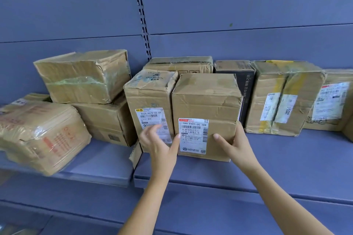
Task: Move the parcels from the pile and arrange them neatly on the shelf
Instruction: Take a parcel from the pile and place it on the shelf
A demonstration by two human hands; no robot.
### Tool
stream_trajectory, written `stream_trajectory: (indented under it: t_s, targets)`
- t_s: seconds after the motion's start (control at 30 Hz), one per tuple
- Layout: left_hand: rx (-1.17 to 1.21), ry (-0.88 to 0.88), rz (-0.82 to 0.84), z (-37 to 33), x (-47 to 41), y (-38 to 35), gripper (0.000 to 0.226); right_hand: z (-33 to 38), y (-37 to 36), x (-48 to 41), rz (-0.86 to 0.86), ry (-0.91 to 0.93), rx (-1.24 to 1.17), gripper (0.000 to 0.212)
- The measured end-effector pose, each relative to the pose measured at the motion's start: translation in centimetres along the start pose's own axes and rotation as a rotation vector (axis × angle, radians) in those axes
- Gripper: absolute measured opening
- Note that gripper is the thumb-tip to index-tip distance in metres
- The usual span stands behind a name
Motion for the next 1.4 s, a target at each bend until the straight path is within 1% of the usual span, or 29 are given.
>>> stream_trajectory:
  t_s: [0.1,0.17,0.23,0.3,0.4,0.5,0.67,0.77,0.9,1.03,1.1,1.17,1.23,1.27,1.3,1.4]
  targets:
    - [-0.078,-0.022,-0.112,0.1,-0.7,0.3,0.073,-0.4,0.4,-1.1,0.001,0.002,0.018,0.048]
    - [-0.085,-0.021,-0.120,0.6,-0.9,-0.1,0.078,-0.9,0.5,-1.4,0.004,-0.005,0.008,0.053]
    - [-0.082,-0.012,-0.111,1.1,-0.8,-0.5,0.078,-1.4,0.4,-1.5,0.001,0.001,-0.006,0.058]
    - [-0.127,-0.046,-0.088,1.5,-0.4,-1.0,0.076,-1.8,0.1,-1.5,-0.004,0.014,-0.009,0.065]
    - [-0.235,-0.108,-0.061,1.8,0.6,-2.3,0.066,-2.5,-0.1,-1.7,-0.006,0.026,-0.003,0.070]
    - [-0.255,-0.154,-0.076,1.3,1.6,-3.2,0.053,-3.1,-0.1,-1.9,-0.010,0.013,-0.019,0.077]
    - [-0.274,-0.201,-0.080,1.1,1.8,-4.1,0.041,-3.6,-0.5,-2.3,-0.049,0.023,-0.031,0.081]
    - [-0.316,-0.230,-0.068,1.3,1.9,-4.5,0.038,-3.8,-0.6,-2.3,-0.048,0.010,-0.020,0.086]
    - [-0.363,-0.237,-0.049,1.1,1.9,-3.8,0.041,-3.6,-0.5,-2.0,-0.019,0.003,-0.010,0.091]
    - [-0.431,-0.253,0.008,0.9,2.3,-3.2,0.038,-3.2,-0.2,-1.8,-0.020,0.011,0.040,0.089]
    - [-0.460,-0.223,0.044,0.8,2.4,-3.2,0.043,-3.0,-0.1,-1.7,-0.043,0.021,0.087,0.087]
    - [-0.505,-0.196,0.085,0.5,2.7,-3.3,0.050,-3.0,0.1,-1.2,-0.124,0.008,0.165,0.090]
    - [-0.552,-0.177,0.144,0.4,2.9,-3.2,0.069,-2.9,0.2,-0.4,-0.237,-0.004,0.218,0.093]
    - [-0.571,-0.169,0.176,0.3,3.0,-3.1,0.078,-2.5,0.1,0.1,-0.295,0.048,0.252,0.093]
    - [-0.580,-0.161,0.200,0.1,3.1,-2.9,0.083,-1.9,0.0,0.8,-0.348,0.145,0.304,0.088]
    - [-0.587,-0.144,0.219,-0.2,3.6,-1.9,0.086,-0.2,-0.7,3.0,-0.445,0.492,0.399,0.059]
Point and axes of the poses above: each hand's wrist, its own x-axis away from the middle knuckle, its own y-axis out of the back of the hand, z = x × y, the point moved 7 cm from there along -x, towards the middle knuckle, and after that the axes turned 1 degree about -x, right-handed, at the moved point
